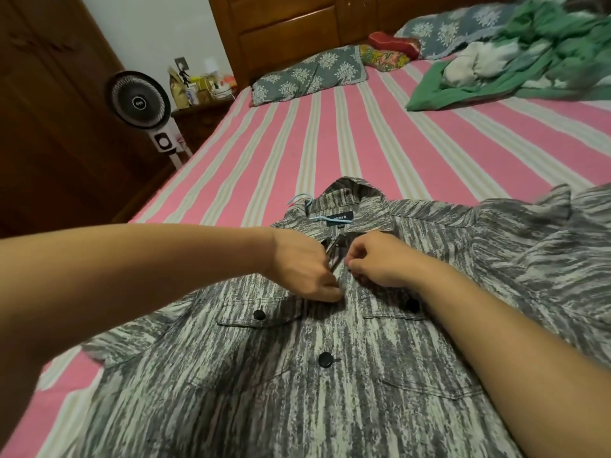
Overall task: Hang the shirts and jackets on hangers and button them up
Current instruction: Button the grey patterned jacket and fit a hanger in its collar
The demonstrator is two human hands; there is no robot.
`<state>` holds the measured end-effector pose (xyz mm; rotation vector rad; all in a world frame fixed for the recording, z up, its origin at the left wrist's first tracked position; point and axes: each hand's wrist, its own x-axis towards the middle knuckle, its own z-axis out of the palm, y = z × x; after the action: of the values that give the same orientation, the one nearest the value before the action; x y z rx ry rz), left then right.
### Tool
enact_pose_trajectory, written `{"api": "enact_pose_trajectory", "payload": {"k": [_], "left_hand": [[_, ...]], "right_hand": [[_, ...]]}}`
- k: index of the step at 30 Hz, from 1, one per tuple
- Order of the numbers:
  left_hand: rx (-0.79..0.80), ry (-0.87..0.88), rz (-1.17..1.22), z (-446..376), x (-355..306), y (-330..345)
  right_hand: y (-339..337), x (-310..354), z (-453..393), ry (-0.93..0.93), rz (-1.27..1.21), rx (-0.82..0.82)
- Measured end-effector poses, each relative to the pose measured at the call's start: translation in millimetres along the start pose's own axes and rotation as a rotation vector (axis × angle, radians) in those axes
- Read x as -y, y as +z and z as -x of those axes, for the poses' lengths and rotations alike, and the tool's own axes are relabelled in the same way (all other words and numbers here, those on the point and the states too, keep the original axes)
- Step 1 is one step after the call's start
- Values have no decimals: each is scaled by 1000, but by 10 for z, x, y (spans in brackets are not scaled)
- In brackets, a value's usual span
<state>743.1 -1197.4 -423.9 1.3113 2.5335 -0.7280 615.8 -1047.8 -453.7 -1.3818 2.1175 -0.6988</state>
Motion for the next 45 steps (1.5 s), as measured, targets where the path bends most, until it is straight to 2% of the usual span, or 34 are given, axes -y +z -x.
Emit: {"api": "enact_pose_trajectory", "payload": {"k": [5, 9, 14, 17, 25, 30, 36, 41, 43, 45], "left_hand": [[-75, -46, 11, 63, -54, 57], [-158, -176, 60, 116, -106, 62], [-127, -330, 83, 103, -182, 130], [-187, -279, 60, 120, -174, 102], [-122, -205, 88, 18, -138, 58], [24, -162, 118, -78, -113, 57], [-18, -389, 319, 63, -120, 50], [-30, -650, 560, 67, -186, 46], [-9, -754, 606, -22, -248, 54], [44, -941, 708, -184, -360, 32]], "right_hand": [[27, -16, -21, 9, 15, 7], [38, -20, -15, 23, -14, 9], [34, -4, -20, 30, -17, 9], [35, -9, -23, 49, -37, 15], [29, 1, 0, 58, -40, 26], [23, 17, 3, 60, -24, 24], [1, 19, 3, 100, -78, 29], [-138, -49, 16, 418, -518, -264], [-203, -70, 13, 422, -730, -291], [-238, -38, 30, 367, -910, -258]]}}
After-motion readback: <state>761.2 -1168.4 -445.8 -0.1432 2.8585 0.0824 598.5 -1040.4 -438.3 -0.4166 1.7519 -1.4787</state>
